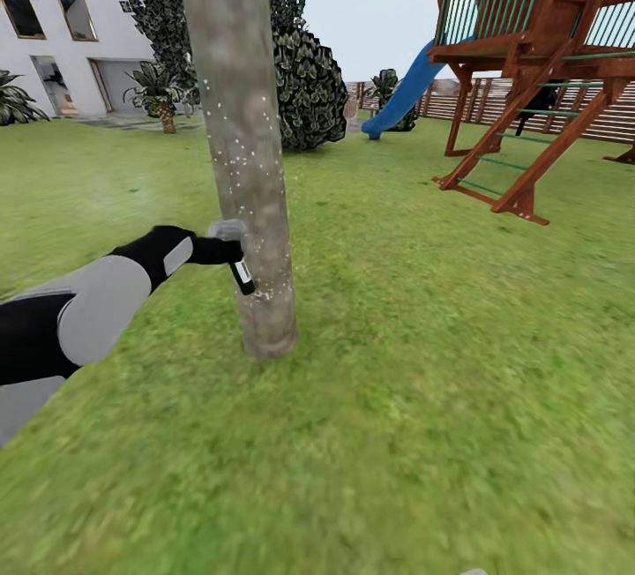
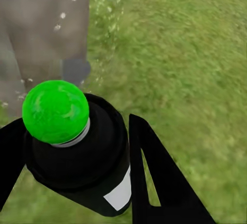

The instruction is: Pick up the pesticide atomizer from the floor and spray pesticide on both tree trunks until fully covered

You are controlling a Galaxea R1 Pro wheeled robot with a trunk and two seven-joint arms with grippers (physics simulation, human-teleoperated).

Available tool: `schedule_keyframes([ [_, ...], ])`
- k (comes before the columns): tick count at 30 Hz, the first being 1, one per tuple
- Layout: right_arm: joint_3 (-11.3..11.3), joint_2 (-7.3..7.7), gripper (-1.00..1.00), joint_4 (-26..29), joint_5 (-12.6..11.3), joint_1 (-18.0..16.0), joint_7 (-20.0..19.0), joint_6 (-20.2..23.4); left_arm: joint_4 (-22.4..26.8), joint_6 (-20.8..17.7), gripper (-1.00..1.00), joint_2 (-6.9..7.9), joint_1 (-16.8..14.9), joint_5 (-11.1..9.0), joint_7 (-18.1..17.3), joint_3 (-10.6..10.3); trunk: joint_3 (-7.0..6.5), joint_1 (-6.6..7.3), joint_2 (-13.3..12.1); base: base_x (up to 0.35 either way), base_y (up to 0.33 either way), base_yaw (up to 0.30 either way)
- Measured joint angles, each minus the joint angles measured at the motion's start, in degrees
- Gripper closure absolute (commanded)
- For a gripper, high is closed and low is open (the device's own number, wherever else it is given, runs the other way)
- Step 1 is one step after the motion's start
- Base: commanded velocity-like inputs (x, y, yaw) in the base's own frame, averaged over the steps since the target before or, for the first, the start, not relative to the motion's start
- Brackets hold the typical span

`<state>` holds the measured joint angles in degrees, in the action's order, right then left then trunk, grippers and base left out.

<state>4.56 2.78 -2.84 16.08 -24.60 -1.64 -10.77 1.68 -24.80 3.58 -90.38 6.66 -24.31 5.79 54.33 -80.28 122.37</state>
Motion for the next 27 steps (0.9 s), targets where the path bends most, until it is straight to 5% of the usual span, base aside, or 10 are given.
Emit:
schedule_keyframes([
  [6,0.01,0.29,-1.00,0.13,-0.07,0.00,0.08,-0.25,-0.14,8.94,1.00,2.03,8.53,-0.24,10.00,0.21,0.00,0.00,0.00,-0.002,0.000,0.000],
  [10,-0.10,1.09,-1.00,0.32,-0.09,0.00,0.11,-0.32,-0.16,15.98,1.00,1.92,14.89,-0.43,10.62,0.41,-0.01,0.01,0.00,0.000,0.000,0.000],
  [21,-0.01,3.18,-1.00,0.41,-0.27,0.00,0.08,-0.27,-0.23,21.99,1.00,1.72,26.55,-0.41,10.57,0.30,0.00,-0.03,0.00,-0.292,0.084,0.000],
  [27,-0.03,3.54,-1.00,2.82,-0.21,-0.07,0.19,-0.54,-0.18,22.89,1.00,1.73,29.17,-0.45,10.53,0.41,0.00,-0.02,0.01,-0.290,0.080,0.000],
])
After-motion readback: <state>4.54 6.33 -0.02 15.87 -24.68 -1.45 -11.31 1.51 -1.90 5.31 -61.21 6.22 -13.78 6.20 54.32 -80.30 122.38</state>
